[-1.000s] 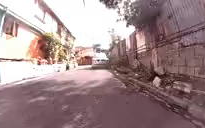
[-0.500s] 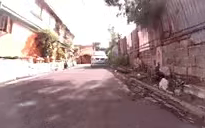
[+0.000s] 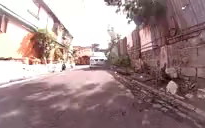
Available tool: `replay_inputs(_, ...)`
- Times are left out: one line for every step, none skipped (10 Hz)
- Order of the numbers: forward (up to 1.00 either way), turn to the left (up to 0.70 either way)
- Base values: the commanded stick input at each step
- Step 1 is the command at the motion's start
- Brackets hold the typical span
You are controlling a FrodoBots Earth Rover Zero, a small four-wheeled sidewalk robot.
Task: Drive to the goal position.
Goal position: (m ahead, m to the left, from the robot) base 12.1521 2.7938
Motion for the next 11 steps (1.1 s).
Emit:
replay_inputs(0.7,0.0)
replay_inputs(0.7,0.0)
replay_inputs(0.7,0.0)
replay_inputs(0.7,0.0)
replay_inputs(0.7,0.0)
replay_inputs(0.7,0.0)
replay_inputs(0.7,0.0)
replay_inputs(0.7,0.0)
replay_inputs(0.7,0.02)
replay_inputs(0.7,0.34)
replay_inputs(0.7,0.21)
